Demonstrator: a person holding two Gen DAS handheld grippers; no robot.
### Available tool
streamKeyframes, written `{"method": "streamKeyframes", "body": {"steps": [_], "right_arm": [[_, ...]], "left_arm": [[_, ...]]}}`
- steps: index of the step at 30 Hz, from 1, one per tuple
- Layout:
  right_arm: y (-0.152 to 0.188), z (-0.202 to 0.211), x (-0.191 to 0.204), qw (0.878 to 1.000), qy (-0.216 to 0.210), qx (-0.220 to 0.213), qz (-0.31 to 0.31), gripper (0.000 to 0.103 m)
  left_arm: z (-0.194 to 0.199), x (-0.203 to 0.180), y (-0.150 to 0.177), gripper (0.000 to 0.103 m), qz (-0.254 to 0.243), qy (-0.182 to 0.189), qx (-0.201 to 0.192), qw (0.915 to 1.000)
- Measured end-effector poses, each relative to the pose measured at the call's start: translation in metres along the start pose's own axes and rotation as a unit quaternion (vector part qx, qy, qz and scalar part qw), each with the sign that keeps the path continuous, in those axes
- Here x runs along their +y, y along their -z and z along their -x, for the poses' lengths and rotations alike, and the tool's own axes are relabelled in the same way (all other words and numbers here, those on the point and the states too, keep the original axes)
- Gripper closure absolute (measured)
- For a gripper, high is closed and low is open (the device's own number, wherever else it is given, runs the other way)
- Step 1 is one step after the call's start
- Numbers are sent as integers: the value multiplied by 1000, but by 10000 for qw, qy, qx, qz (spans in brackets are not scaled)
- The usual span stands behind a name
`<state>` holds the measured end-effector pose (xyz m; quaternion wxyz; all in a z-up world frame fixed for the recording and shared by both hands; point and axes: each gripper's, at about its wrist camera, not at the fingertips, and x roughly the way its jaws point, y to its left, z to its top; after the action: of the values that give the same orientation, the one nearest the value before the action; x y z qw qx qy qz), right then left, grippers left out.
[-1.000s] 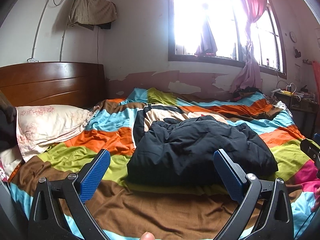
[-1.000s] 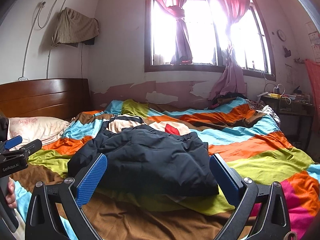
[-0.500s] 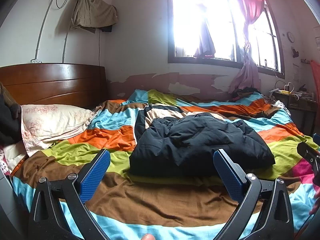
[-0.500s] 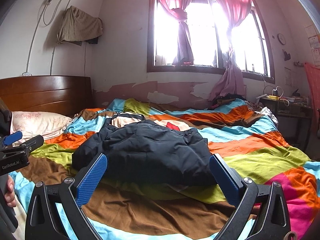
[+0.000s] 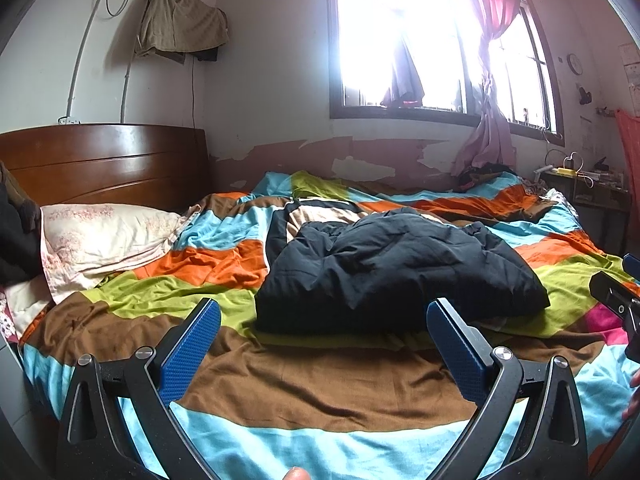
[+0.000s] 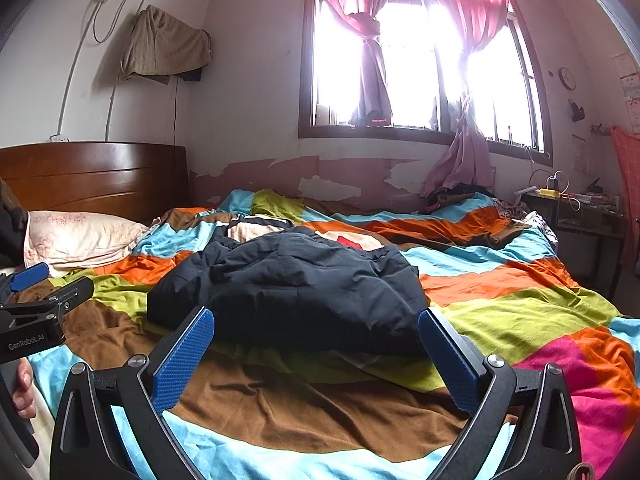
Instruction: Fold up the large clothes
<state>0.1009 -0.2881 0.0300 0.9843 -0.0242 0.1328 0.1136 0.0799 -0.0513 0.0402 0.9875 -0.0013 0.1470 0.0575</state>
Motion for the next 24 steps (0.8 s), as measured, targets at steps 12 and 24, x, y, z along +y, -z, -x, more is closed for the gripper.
{"method": "streamKeyframes", "body": {"steps": [12,24], "right_arm": [[14,-4,-2,9999,-42,152,-36,0],[25,-10,-2,9994,-130,314,-38,0]], "left_arm": [[-1,-5,10,2,-142,25,29,9999],[-8,-8,18,2,-194,70,205,9996]]}}
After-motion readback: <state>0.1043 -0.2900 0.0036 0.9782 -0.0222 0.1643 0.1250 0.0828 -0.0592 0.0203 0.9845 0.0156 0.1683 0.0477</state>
